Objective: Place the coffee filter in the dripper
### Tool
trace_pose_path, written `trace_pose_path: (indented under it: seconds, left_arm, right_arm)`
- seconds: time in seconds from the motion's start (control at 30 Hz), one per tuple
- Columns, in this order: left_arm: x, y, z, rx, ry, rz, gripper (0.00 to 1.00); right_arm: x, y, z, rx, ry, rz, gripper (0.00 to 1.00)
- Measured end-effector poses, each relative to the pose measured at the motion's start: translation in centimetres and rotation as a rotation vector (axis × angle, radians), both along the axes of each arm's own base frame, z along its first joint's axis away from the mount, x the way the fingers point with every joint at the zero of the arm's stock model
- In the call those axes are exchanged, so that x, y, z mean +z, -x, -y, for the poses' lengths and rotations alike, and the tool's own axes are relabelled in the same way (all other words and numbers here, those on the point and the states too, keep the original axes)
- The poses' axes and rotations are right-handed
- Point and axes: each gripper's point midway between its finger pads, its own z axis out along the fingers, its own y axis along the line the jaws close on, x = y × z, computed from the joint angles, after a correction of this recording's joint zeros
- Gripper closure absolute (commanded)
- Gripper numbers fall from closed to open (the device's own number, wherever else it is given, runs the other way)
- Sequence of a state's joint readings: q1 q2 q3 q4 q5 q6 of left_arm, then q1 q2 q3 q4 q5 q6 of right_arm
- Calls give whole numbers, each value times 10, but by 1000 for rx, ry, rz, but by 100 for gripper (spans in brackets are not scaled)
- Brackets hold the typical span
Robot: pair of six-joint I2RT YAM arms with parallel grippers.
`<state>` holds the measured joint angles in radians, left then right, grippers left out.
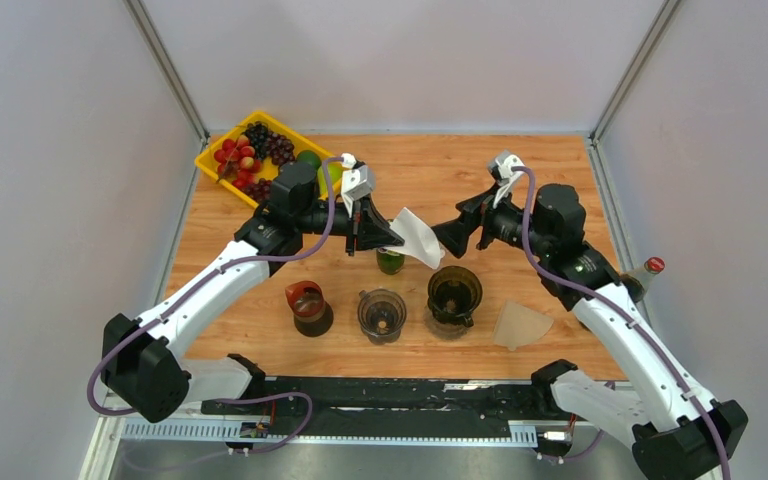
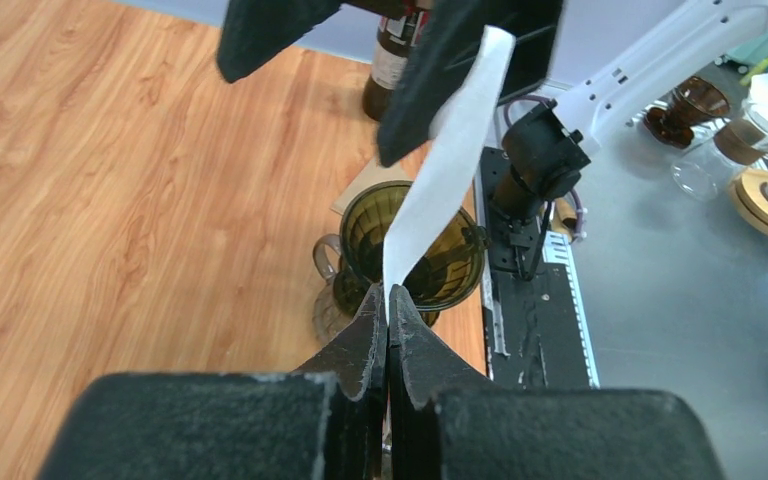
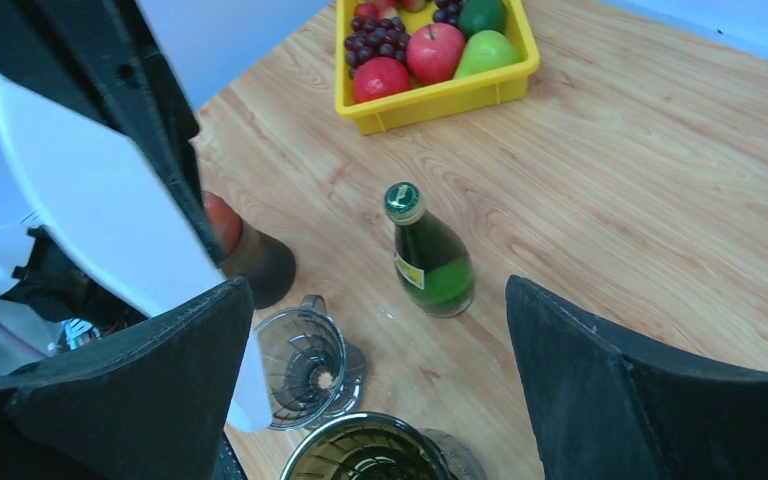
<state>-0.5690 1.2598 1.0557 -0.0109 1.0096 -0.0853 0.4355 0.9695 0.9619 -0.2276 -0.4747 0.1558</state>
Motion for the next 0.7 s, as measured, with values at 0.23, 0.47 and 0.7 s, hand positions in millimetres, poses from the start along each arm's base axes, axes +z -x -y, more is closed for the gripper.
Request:
trace_pose_path:
  seconds: [0.23,0.47,0.7]
  left_arm:
    - [-1,-10,1,60,-8,-21,100]
    - [1,-16,3,88,-5,-45,100]
    - [3,-15,3,83,0,-42,100]
  right_arm:
    - [11,18,-1,62,-14,51,0]
    - [11,27,1,82,-14,74,0]
    - [10,6,26,-118,14,82,0]
